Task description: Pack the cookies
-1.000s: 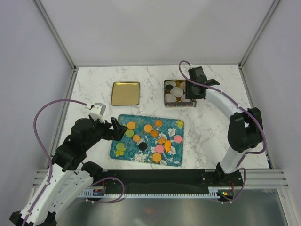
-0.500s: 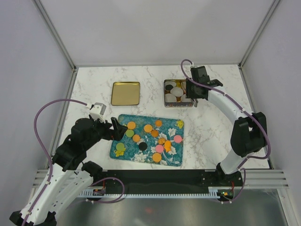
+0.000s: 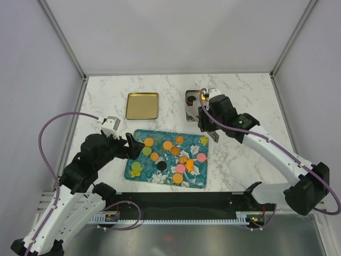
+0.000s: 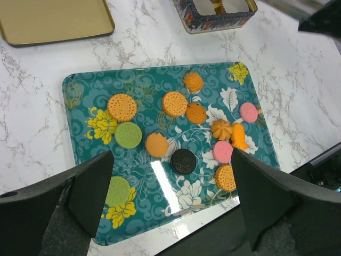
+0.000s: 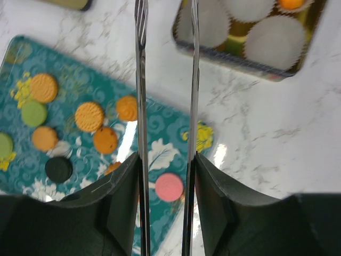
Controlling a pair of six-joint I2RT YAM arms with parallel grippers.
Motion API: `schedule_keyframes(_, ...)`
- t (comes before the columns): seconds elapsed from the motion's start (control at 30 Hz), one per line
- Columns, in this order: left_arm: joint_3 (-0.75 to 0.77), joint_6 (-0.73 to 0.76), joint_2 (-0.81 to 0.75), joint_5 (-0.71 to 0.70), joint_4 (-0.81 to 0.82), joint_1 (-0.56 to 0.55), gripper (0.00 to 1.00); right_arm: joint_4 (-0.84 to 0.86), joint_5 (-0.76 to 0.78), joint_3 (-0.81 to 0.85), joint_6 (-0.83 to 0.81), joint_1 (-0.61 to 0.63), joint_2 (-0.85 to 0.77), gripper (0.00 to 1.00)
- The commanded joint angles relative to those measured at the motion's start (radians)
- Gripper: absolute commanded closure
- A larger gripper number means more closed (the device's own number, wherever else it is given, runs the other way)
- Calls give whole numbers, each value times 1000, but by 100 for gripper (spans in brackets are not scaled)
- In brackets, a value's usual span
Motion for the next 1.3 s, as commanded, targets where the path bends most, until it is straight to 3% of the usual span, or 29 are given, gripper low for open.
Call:
schedule_keyframes(0.0,4,20,1,-10,17,-4,0,-1,0,-93,54,96,-64,50)
schedule_keyframes(0.17,3,20,1,-13,15,-3,0,-12,46,-153,91,237,-83,49)
schedule_keyframes(0.37,3,20,4,-13,17,-4,0,-3,83,-173,106,311,-39,49)
schedule_keyframes(1.27,3,20,-1,-13,17,-4,0,27,86,-198,99,335,46,45)
